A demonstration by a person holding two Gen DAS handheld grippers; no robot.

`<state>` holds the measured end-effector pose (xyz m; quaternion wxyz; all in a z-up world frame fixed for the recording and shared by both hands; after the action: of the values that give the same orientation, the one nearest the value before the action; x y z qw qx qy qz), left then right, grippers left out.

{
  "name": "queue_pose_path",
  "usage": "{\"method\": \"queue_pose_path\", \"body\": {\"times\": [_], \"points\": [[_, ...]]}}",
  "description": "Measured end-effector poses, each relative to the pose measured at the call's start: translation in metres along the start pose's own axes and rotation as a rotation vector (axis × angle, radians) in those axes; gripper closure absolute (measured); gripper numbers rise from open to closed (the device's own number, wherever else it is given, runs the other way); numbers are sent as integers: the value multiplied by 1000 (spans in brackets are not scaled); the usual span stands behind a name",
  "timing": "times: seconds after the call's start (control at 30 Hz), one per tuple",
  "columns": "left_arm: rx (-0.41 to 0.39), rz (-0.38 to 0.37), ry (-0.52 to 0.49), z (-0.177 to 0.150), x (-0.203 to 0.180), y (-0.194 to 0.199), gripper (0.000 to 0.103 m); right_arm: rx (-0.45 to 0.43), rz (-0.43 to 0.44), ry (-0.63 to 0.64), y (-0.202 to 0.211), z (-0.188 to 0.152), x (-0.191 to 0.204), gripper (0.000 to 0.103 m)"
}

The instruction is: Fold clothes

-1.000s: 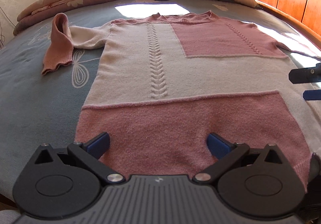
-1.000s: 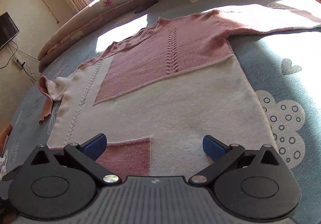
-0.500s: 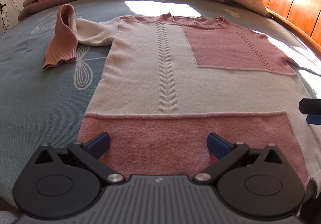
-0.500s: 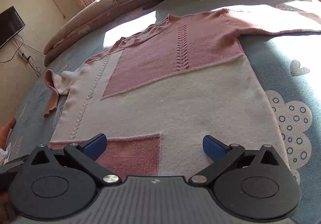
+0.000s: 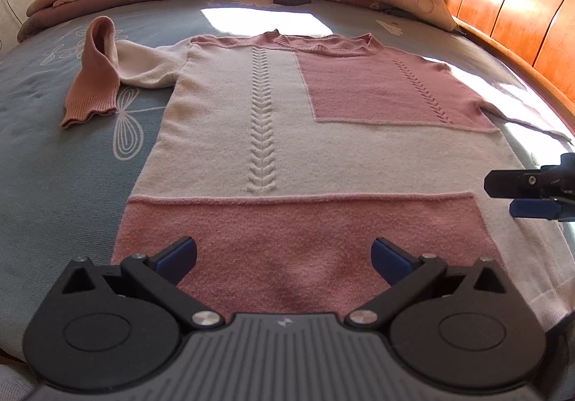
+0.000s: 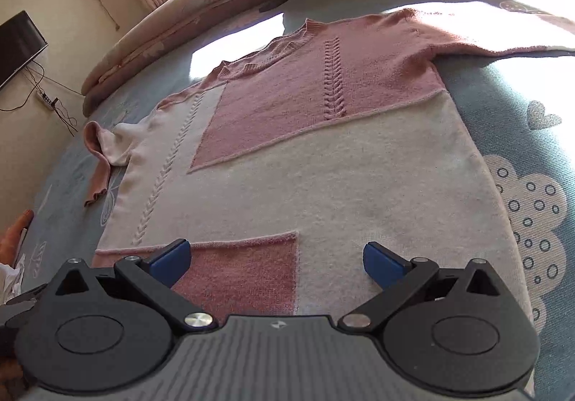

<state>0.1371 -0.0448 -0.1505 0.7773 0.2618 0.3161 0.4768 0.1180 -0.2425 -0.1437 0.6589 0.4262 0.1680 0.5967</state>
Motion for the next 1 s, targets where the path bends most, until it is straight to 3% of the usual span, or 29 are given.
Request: {"method": "queue_pose_path", "body": {"times": [0.27,0.4,0.63,0.87,1.0], "points": [[52,16,-63,-26,-2,9,1,6,30,-14,7,1,4,0],[19,-4,-21,-6,5,14,1,1,52,-15,11,1,10,0],[-39,-63,24,71,8,-1,1,7,53,-63,11,4,8,0],[-70,-217,162,179,19,-28,1,-7,52,-87,15,11,0,0],[-78,-248,190,238,28,-63,1,-45,37,-42,20,18,1,0]]}}
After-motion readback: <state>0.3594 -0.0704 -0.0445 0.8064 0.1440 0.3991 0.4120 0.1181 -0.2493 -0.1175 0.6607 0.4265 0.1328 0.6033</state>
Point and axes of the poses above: each gripper's, at about its wrist camera, not at the fingertips, and y roughly against the way its jaws point, x to its left, z to its top, the point moved 9 cm from there along -y, roughly the way its jaws point, and after that the axes turned 13 degrees about -z, right-handed, at the moved point
